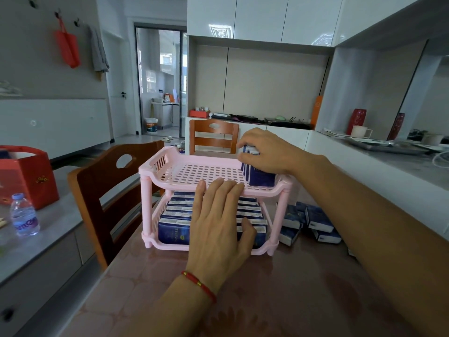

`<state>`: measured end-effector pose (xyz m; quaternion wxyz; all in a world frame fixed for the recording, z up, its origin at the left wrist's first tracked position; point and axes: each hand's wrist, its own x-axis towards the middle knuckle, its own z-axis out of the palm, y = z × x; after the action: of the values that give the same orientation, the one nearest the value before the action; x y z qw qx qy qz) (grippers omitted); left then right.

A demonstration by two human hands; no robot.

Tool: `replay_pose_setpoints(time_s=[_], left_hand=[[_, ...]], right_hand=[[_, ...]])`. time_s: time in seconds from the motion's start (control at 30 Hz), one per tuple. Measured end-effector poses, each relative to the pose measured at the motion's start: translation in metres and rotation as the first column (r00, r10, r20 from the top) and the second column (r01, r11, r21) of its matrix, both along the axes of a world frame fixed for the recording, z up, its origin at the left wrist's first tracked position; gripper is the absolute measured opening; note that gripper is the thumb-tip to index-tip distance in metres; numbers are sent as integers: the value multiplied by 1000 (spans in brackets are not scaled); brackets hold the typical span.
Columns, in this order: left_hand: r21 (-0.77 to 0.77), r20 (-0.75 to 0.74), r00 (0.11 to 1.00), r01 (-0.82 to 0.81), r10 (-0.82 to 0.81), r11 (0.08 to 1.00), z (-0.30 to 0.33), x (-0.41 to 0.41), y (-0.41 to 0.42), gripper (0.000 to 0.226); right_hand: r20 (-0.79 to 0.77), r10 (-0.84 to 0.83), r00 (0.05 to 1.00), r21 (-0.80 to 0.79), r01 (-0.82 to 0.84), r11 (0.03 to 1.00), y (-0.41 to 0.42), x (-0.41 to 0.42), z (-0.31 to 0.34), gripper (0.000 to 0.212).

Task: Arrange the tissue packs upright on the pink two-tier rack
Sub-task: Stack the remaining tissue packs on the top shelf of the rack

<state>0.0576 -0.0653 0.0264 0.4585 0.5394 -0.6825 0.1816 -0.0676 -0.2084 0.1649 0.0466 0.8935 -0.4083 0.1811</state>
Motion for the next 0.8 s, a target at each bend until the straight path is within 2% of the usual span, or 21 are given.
replay_pose_setpoints(time_s=[0.27, 0.47, 0.6, 0.8], left_hand=[[-13, -1, 1000, 4, -4, 1000, 0, 0, 0, 55], [-17, -3, 1000, 17, -17, 1000, 1, 0, 1, 55], [-25, 4, 1000, 23, -23, 999, -1, 1, 1, 56], [1, 16, 999, 33, -33, 999, -1, 2, 3, 61]], right_hand=[[81, -12, 997, 78, 6, 997, 14, -2, 3, 56], [108, 11, 994, 35, -15, 999, 19, -5, 7, 68], [193, 21, 981, 30, -28, 999, 26, -13, 8, 57], [428, 27, 904, -143, 39, 989, 47, -78, -6, 33]])
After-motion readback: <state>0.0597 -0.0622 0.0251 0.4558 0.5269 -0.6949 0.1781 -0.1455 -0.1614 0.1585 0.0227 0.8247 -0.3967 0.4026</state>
